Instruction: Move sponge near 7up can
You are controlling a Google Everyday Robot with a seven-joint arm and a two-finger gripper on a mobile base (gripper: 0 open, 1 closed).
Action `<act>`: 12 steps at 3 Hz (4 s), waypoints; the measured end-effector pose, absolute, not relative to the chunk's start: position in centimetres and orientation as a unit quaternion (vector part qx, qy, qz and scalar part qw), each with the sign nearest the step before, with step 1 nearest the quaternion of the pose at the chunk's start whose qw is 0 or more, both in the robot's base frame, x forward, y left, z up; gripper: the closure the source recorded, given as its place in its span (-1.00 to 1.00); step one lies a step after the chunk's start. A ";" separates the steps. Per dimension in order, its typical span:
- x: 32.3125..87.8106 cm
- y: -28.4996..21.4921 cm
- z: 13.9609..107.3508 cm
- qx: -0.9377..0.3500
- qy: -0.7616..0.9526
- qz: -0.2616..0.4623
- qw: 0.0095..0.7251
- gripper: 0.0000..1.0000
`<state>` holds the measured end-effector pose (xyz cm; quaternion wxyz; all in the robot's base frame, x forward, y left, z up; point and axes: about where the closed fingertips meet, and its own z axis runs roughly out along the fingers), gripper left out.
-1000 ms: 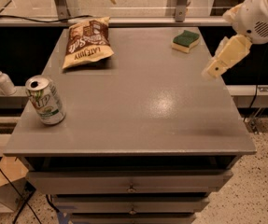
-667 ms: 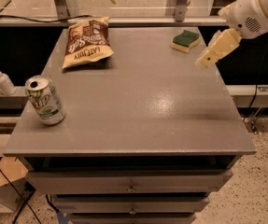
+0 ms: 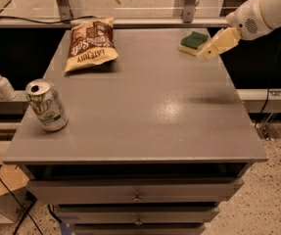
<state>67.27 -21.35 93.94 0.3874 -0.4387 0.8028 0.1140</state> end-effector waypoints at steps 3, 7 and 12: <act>71.7 -22.2 92.1 -0.399 0.804 0.098 0.429 -1.00; 82.6 -24.6 85.5 -0.313 0.818 0.113 0.469 -1.00; 84.9 -21.7 84.6 -0.353 0.802 0.128 0.464 0.28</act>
Offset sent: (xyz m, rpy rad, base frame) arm 0.0375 -0.0185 -0.0106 0.0262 -0.1240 -0.1629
